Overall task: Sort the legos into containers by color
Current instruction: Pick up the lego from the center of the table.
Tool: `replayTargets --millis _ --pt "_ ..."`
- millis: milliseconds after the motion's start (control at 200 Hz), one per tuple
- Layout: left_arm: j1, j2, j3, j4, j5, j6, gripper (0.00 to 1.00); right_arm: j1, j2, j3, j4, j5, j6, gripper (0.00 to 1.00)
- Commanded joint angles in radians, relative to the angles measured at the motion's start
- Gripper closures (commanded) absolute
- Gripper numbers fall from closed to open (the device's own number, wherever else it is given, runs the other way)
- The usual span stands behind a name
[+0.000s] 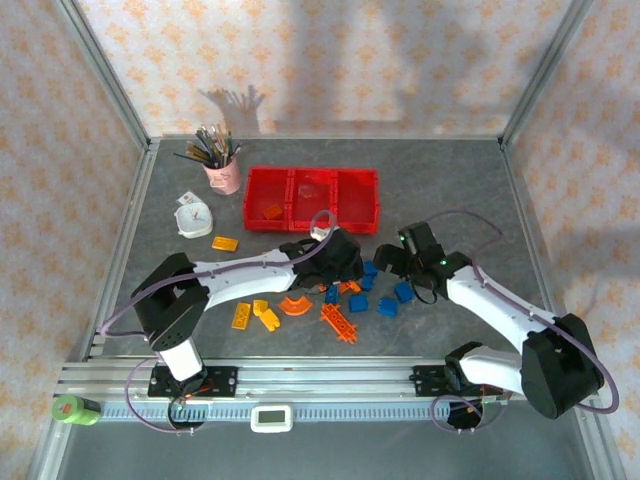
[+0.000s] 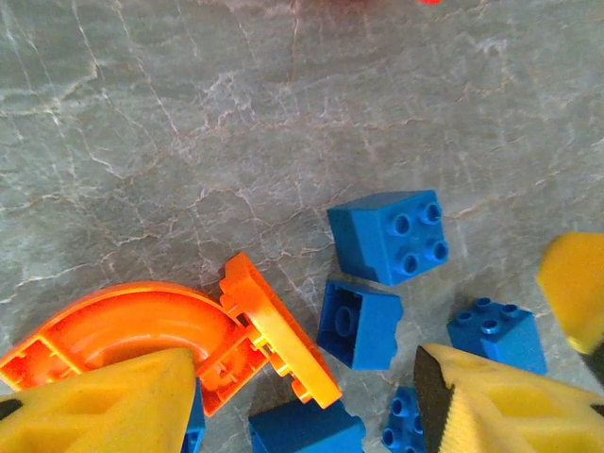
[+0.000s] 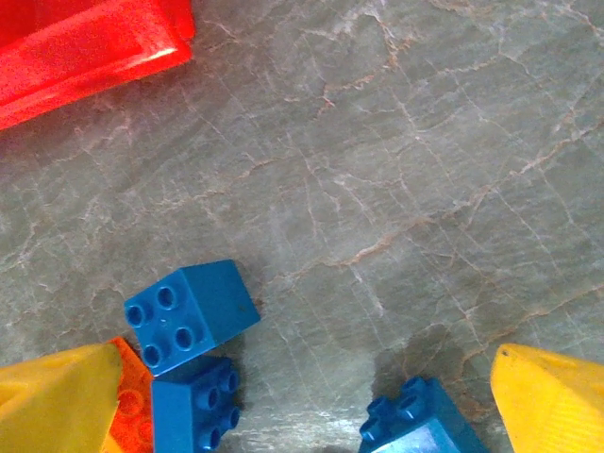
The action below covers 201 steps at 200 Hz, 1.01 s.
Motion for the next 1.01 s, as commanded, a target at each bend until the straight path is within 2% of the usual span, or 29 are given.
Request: replayTargets --millis 0,761,1001 --pt "-0.007 0.047 0.026 0.005 0.012 -0.047 0.37 -0.009 -0.033 -0.029 0.028 -0.006 0.012 0.00" --pt "-0.004 0.254 0.166 -0.083 -0.070 0.001 0.57 -0.032 -0.069 -0.070 0.051 -0.017 0.005 0.00" --pt "-0.004 0.290 0.193 -0.101 -0.081 0.023 0.72 -0.033 -0.069 -0.063 0.051 -0.019 -0.002 0.00"
